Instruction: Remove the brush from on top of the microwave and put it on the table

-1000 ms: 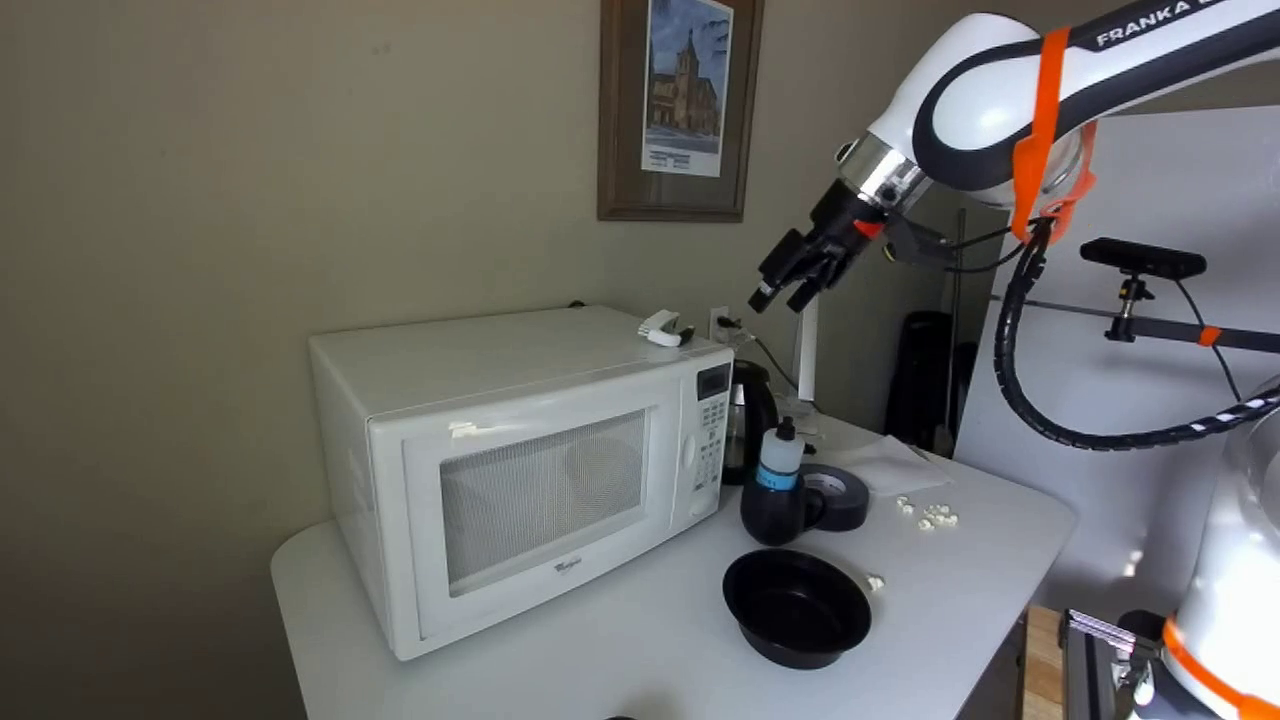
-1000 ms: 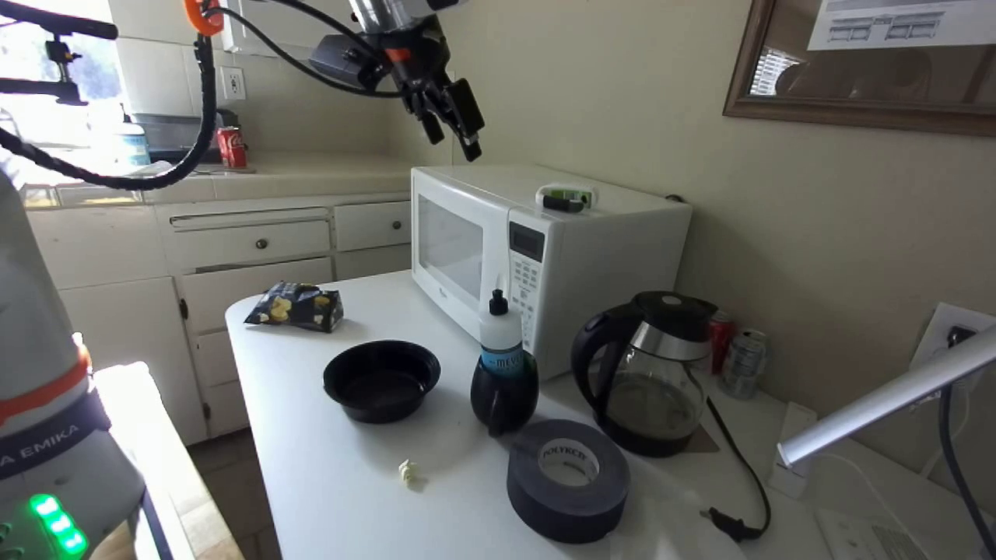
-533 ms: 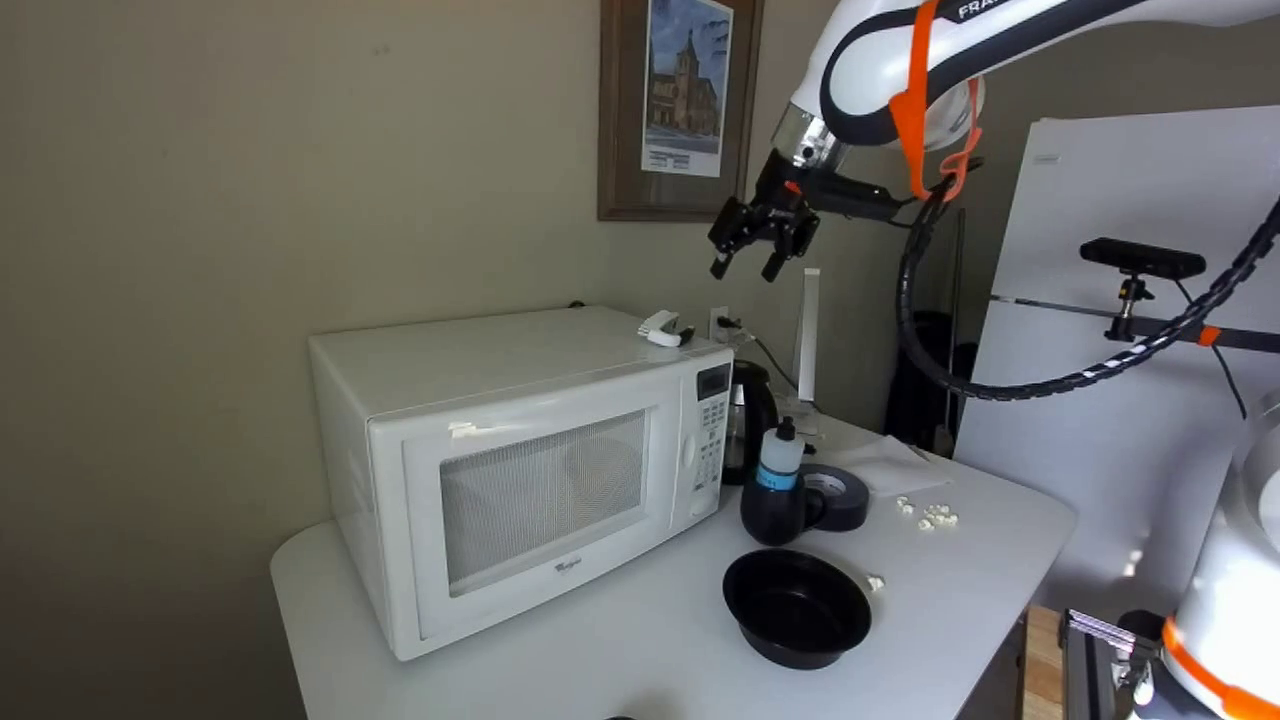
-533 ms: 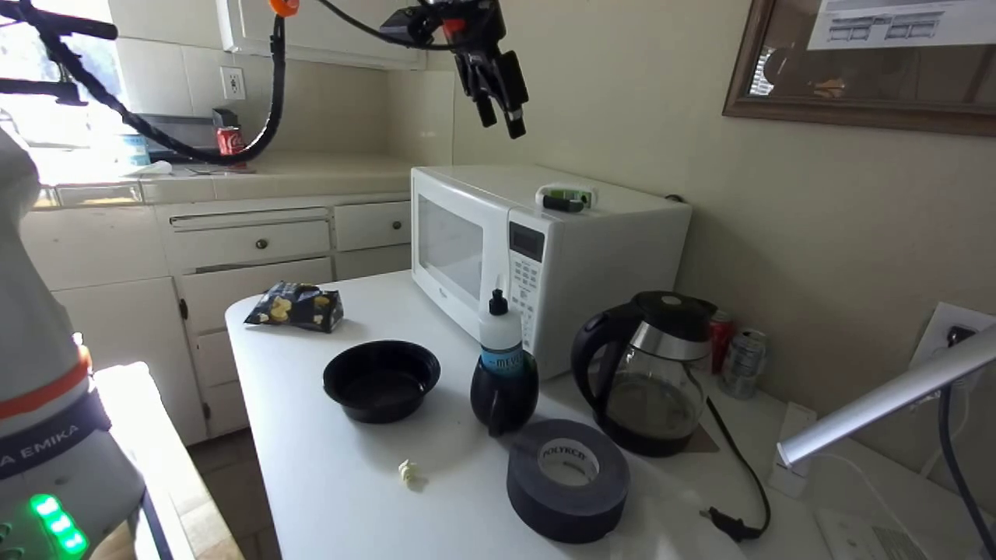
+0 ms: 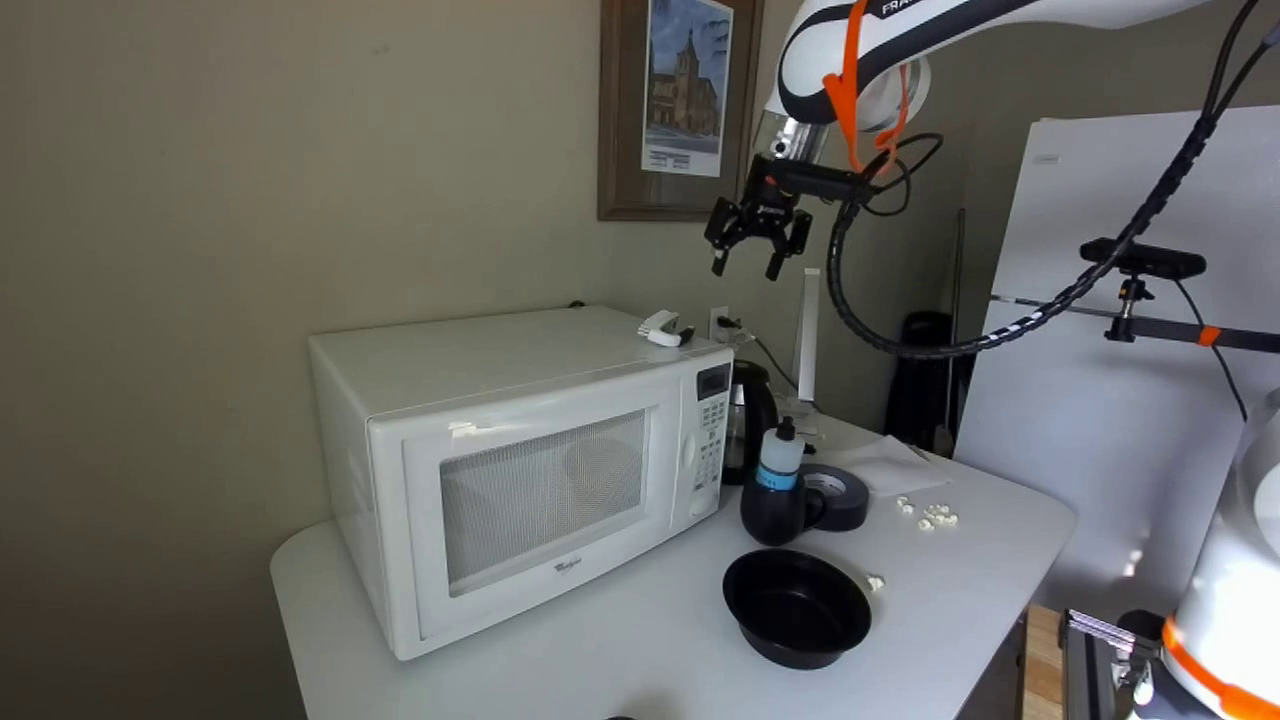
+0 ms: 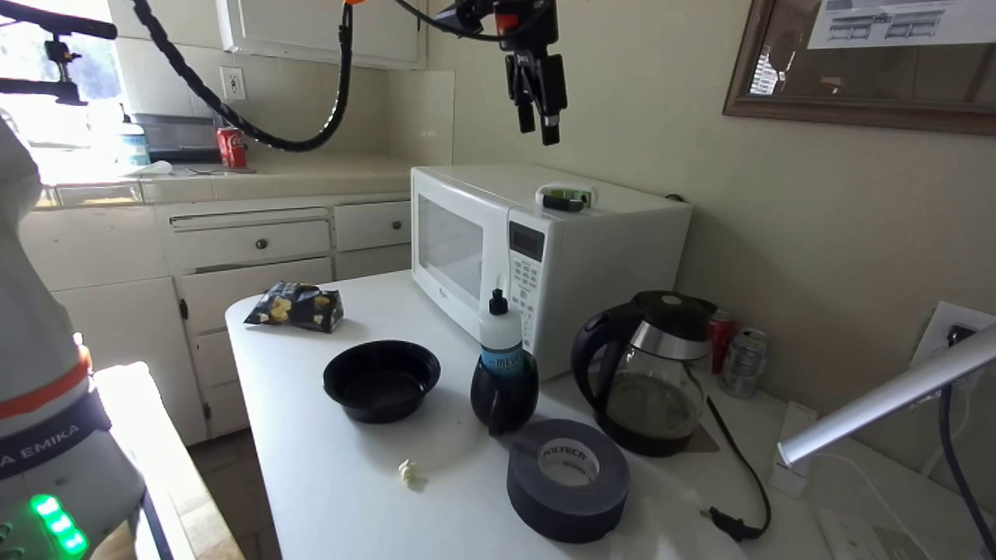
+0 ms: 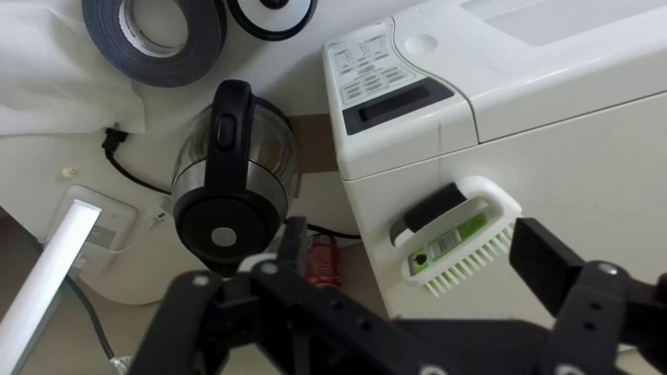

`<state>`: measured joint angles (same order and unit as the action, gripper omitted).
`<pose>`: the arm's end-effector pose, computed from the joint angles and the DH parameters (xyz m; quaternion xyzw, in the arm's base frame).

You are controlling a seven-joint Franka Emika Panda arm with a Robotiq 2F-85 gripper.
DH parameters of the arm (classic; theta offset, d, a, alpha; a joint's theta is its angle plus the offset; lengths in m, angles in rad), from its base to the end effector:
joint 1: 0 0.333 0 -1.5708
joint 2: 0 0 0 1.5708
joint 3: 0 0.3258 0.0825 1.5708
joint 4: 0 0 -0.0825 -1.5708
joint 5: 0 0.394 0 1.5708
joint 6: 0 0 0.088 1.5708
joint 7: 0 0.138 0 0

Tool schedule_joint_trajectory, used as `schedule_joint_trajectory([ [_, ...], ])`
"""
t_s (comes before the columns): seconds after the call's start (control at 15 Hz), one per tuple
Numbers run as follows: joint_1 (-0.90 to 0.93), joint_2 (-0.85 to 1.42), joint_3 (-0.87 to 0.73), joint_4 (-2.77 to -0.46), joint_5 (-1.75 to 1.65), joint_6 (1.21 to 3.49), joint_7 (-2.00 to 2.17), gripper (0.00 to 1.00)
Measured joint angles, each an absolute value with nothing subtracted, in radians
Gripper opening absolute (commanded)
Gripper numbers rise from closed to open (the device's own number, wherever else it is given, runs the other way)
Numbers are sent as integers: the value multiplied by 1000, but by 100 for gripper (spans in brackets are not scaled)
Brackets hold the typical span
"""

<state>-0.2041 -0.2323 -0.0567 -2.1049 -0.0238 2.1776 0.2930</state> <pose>0.5127 -0.1401 0.5253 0.9521 -0.2654 0.1518 0.0017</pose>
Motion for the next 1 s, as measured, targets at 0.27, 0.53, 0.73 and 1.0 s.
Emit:
schedule_joint_trajectory([
  [0.27,-204,-164,-96,-2067,22,2178,388,100],
  [0.53,-199,-168,-97,-2067,21,2178,387,100],
  [0.73,-199,-164,-96,-2067,18,2178,465,100],
  [1.0,-197,-129,-82,-2066,14,2179,706,100],
])
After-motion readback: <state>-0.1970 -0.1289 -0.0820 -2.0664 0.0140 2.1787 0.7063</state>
